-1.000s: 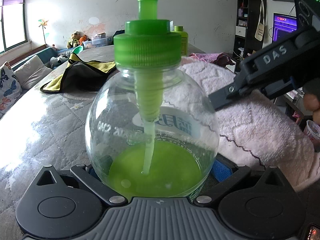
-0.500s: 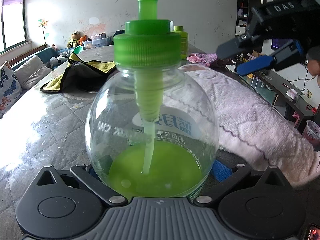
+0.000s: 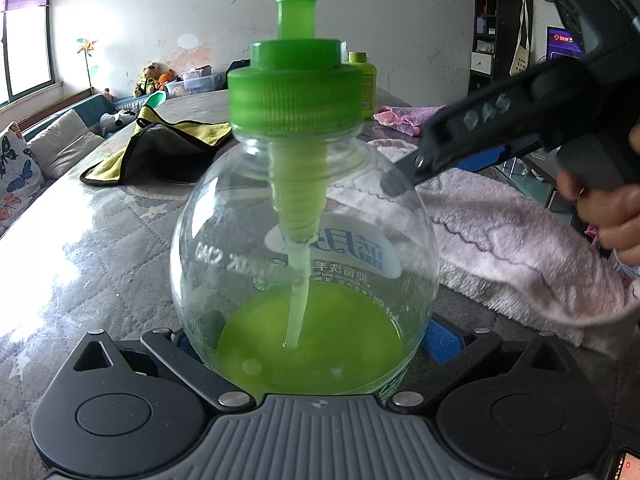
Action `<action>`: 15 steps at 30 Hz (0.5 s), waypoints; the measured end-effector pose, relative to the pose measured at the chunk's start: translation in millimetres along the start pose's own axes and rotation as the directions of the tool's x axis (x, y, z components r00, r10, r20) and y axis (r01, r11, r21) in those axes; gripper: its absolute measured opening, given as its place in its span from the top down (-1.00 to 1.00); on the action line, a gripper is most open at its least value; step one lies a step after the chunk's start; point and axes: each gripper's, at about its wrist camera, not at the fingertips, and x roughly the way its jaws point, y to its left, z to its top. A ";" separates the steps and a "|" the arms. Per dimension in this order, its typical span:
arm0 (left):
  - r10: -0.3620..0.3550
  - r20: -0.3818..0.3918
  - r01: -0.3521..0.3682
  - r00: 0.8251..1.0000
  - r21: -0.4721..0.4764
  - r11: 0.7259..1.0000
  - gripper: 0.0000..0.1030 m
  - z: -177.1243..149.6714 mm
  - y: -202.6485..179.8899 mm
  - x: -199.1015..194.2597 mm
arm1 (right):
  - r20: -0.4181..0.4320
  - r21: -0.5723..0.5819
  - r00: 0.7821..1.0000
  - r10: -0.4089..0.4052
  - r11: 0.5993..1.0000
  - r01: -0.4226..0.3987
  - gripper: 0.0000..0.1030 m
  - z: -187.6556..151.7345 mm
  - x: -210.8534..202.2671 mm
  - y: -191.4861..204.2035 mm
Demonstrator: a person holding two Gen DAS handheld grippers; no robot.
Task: Clean container
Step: 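Press the pink towel against the bottle base with the right tool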
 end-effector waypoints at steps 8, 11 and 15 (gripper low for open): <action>-0.001 0.000 0.001 1.000 0.000 1.000 -1.00 0.3 1.0 0.7 | 0.030 -0.105 0.995 -0.097 0.990 0.099 -0.64 -1.8 -4.2 14.7; -0.001 0.000 0.001 1.000 0.000 1.000 -1.00 0.3 1.1 1.0 | 0.027 -0.097 0.995 -0.094 0.991 0.096 -0.69 -2.0 -5.7 9.8; -0.001 0.000 0.001 1.000 0.000 1.000 -1.00 0.4 1.5 1.4 | -0.004 -0.100 0.997 -0.076 0.992 0.075 -0.70 -6.2 -0.1 8.4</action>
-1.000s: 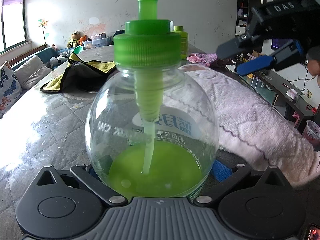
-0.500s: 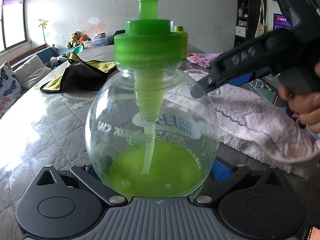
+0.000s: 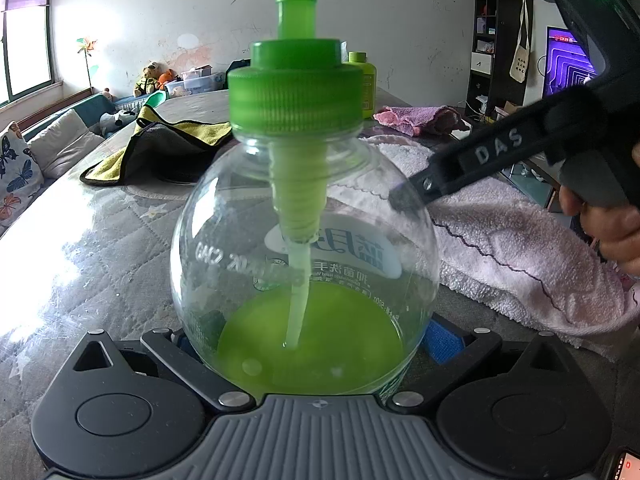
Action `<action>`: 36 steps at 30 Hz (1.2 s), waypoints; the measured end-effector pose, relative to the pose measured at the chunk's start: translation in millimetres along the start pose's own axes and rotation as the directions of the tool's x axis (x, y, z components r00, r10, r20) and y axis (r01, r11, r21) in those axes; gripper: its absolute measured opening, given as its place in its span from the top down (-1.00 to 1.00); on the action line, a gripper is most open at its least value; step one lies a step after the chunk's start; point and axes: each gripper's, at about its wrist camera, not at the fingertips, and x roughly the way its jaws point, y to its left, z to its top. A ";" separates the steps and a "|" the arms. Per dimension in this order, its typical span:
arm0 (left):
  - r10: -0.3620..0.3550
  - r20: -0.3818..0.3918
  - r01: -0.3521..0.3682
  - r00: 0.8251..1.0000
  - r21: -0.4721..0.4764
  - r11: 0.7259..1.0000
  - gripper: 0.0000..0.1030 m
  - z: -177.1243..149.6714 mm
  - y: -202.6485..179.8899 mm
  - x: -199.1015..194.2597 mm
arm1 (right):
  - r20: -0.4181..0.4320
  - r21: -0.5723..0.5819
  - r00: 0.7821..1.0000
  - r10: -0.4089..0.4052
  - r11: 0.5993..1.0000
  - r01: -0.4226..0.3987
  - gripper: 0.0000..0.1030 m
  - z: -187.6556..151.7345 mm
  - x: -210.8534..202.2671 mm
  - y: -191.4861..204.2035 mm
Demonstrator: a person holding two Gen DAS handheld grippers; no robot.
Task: Clean container
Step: 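Press the pink towel against the bottle base with the right tool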
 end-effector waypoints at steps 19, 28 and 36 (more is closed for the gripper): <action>-0.001 0.000 0.001 1.000 0.001 1.000 -1.00 0.4 0.7 -0.6 | -0.029 -0.144 0.996 -0.082 0.987 0.077 -0.76 -12.7 24.2 24.0; 0.001 0.000 -0.001 1.000 0.002 1.000 -1.00 0.3 0.7 -0.9 | -0.021 -0.002 0.996 -0.081 0.997 0.081 -0.21 -21.3 9.7 1.7; 0.000 0.000 0.000 1.000 0.002 1.000 -1.00 0.4 0.5 -1.1 | -0.003 0.205 0.999 0.054 0.977 -0.052 0.17 -14.2 -7.3 -24.7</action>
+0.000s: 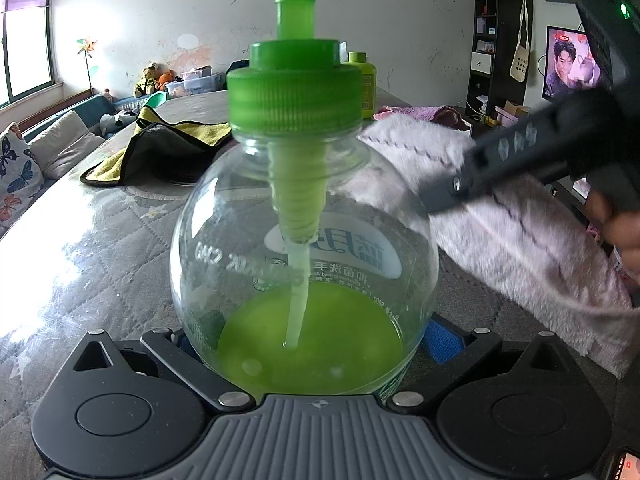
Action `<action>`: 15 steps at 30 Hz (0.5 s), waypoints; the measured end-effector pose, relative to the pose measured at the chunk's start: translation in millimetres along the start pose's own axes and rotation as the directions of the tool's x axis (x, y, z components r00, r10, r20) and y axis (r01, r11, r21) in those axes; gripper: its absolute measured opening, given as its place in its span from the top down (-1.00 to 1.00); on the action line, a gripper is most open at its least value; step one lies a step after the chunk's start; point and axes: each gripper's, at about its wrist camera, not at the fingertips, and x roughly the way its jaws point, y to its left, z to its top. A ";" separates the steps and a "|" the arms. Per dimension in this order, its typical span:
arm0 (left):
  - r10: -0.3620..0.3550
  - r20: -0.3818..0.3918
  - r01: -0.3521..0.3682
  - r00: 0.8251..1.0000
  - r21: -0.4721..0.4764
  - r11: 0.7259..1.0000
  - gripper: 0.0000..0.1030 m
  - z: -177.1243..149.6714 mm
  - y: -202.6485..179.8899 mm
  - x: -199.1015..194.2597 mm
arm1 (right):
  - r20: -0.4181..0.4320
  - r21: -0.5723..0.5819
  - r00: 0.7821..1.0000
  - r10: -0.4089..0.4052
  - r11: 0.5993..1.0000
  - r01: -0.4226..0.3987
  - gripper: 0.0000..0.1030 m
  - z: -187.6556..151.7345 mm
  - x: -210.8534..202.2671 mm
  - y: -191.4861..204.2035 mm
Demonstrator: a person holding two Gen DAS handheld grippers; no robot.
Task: Clean container
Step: 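Press the pink towel against the bottle base with the right tool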
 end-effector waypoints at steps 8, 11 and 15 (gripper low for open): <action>0.000 0.000 0.000 1.000 0.000 1.000 -1.00 -0.5 -0.5 0.4 | 0.081 0.099 0.956 0.282 0.952 -0.289 0.19 31.4 -32.7 -2.0; 0.000 0.000 0.000 1.000 0.000 1.000 -1.00 -0.4 -0.5 0.4 | 0.105 0.128 0.904 0.415 0.896 -0.426 0.18 42.5 -37.1 1.1; 0.001 0.000 -0.001 1.000 0.000 1.000 -1.00 -0.4 -0.7 0.5 | 0.074 0.173 0.863 0.500 0.846 -0.505 0.18 43.8 -19.5 7.8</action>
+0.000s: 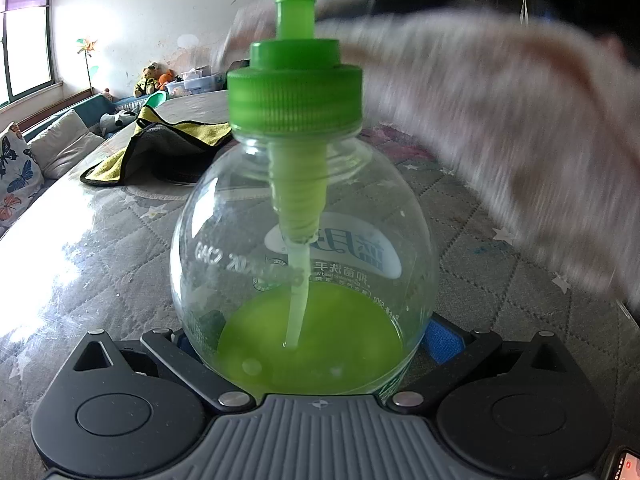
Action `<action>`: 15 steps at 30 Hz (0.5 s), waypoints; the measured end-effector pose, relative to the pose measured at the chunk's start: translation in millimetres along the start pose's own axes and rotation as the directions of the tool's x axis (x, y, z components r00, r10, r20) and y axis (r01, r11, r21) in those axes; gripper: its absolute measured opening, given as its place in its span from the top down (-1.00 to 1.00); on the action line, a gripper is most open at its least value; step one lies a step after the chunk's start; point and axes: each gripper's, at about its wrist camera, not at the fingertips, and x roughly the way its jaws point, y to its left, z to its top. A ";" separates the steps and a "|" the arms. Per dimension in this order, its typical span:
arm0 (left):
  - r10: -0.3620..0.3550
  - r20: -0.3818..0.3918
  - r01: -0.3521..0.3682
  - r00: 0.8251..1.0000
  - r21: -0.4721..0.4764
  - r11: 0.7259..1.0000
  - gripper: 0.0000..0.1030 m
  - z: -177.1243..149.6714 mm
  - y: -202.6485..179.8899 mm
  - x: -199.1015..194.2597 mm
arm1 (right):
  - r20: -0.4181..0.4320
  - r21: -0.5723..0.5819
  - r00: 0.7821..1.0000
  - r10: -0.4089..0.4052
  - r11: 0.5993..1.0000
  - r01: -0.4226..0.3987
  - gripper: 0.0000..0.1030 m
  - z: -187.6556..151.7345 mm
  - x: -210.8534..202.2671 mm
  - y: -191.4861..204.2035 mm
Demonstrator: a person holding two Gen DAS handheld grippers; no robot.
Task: Clean container
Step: 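Press the pink towel against the bottle base with the right tool, then wipe the bottle body again with the pink towel in the right tool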
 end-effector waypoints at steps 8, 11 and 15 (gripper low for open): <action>0.000 0.000 0.000 1.000 -0.001 1.000 -1.00 -0.2 -1.7 -0.2 | -0.118 0.013 0.986 -0.119 0.993 0.122 0.18 -31.0 43.2 -24.5; 0.000 0.000 0.000 1.000 -0.001 1.000 -1.00 -0.2 -3.2 -0.3 | -0.152 -0.012 0.974 -0.171 0.985 0.171 0.18 -39.7 51.5 -32.3; 0.000 0.000 0.000 1.000 -0.001 1.000 -1.00 0.8 2.6 1.2 | -0.145 -0.057 0.968 -0.203 0.979 0.197 0.19 -45.8 50.3 -25.9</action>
